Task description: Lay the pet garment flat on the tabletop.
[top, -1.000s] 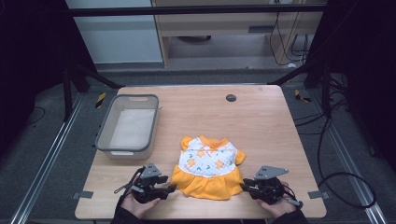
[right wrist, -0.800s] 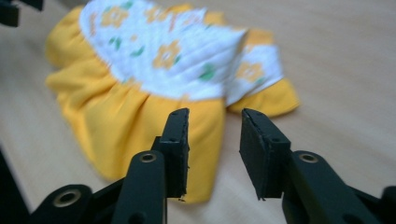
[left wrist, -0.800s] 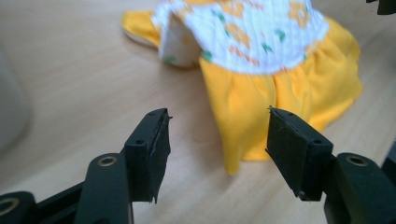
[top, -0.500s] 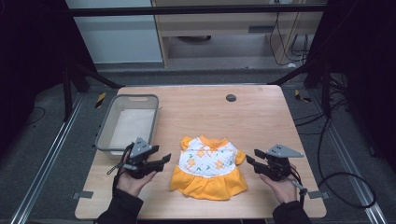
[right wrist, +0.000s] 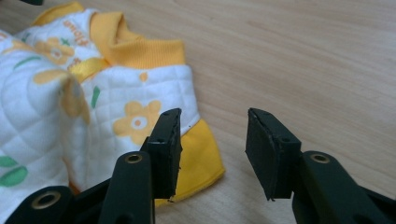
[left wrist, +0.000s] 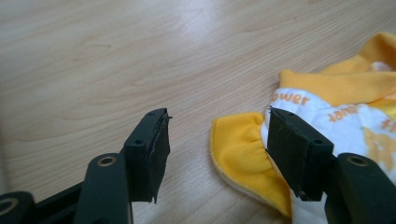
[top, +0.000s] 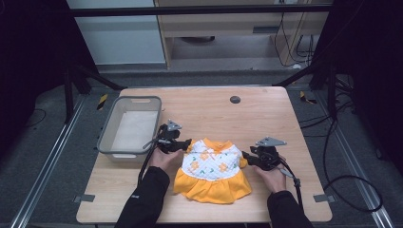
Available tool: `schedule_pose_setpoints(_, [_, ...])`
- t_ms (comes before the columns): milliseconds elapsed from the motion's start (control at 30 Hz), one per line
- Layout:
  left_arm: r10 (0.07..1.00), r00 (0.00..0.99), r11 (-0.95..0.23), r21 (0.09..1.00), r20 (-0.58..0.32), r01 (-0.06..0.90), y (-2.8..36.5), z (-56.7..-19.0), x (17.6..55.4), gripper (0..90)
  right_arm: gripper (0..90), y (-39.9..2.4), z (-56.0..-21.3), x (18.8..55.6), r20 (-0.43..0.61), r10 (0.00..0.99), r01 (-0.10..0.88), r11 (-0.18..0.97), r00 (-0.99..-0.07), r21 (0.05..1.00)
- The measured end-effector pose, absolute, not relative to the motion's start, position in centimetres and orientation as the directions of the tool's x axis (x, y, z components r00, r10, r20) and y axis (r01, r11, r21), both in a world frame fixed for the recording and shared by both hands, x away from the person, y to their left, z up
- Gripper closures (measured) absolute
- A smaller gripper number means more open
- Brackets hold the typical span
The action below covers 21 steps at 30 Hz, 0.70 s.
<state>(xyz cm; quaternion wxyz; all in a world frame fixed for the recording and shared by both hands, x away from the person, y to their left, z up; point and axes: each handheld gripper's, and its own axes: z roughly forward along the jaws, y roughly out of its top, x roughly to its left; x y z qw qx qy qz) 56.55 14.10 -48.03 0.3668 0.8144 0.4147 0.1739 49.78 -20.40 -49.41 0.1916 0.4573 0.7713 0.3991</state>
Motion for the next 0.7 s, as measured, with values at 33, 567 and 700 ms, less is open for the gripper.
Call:
schedule_pose_setpoints(33, [0.801,0.599,-0.402,0.728,-0.016,0.556,13.9,-48.4,56.7,38.5,55.6,-20.3,-49.6,49.8,0.066,0.856,0.555,0.271,-0.512,0.786])
schedule_pose_setpoints(567, [0.799,0.597,-0.386,0.704,-0.067,0.596,13.6,-49.6,56.5,87.5,81.8,-18.9,-50.4,49.6,0.091,0.836,0.592,0.303,-0.542,0.747])
schedule_pose_setpoints(700, [0.803,0.594,-0.394,0.699,-0.055,0.597,13.5,-49.4,56.1,89.9,85.4,-18.8,-50.2,49.5,0.087,0.833,0.592,0.311,-0.546,0.743])
